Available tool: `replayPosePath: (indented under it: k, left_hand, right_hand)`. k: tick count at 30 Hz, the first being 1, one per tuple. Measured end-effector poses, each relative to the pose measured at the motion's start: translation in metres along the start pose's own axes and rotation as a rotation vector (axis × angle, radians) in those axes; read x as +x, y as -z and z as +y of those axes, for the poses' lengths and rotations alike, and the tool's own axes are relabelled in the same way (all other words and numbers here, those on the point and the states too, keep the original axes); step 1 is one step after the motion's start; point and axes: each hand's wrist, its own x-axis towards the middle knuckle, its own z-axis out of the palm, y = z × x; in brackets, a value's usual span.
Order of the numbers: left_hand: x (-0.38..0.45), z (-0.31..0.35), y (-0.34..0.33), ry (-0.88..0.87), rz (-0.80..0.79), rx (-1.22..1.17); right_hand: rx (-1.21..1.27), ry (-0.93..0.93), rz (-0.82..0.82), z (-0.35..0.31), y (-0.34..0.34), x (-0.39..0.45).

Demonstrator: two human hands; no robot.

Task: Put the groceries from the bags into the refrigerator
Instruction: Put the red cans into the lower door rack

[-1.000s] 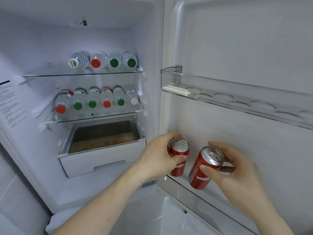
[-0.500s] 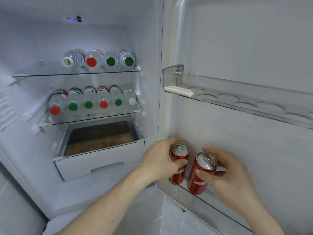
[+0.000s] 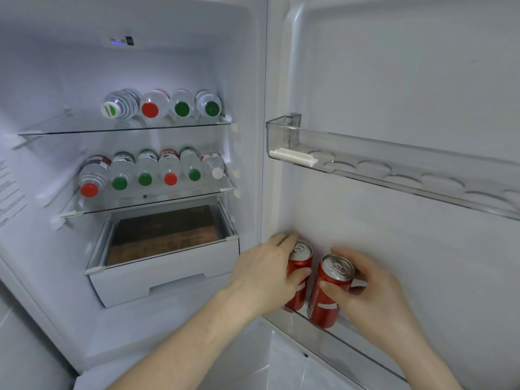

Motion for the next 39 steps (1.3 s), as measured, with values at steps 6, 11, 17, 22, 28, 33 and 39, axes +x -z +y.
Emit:
replayPosePath:
  k: [6, 11, 17, 22, 28, 33, 39]
  left_hand:
    - [-0.012, 0.0, 0.012, 0.009, 0.07, -0.058]
    - [-0.026, -0.011, 0.02, 0.041, 0.088, -0.111]
    - [-0.038, -0.022, 0.022, 0.087, 0.069, -0.144]
    - [-0.05, -0.027, 0.025, 0.131, 0.083, -0.126]
    - [-0.071, -0.032, 0.035, 0.195, 0.136, -0.108]
    - [-0.098, -0.034, 0.038, 0.283, 0.212, -0.097]
    - [-0.152, -0.031, 0.039, 0.477, 0.237, -0.003]
  right_hand:
    - [0.012, 0.011, -0.02, -0.005, -0.004, 0.0]
    - [0.02, 0.012, -0.01, -0.007, -0.005, -0.001]
    - [0.051, 0.061, 0.018, -0.012, -0.009, -0.002]
    - [0.015, 0.08, 0.07, -0.013, -0.007, -0.007]
    - [-0.005, 0.186, 0.162, -0.024, 0.0, -0.019]
    - [0.143, 0.367, 0.09, -0.043, -0.001, -0.031]
    - [0.03, 0.47, -0.444, -0.044, -0.024, -0.037]
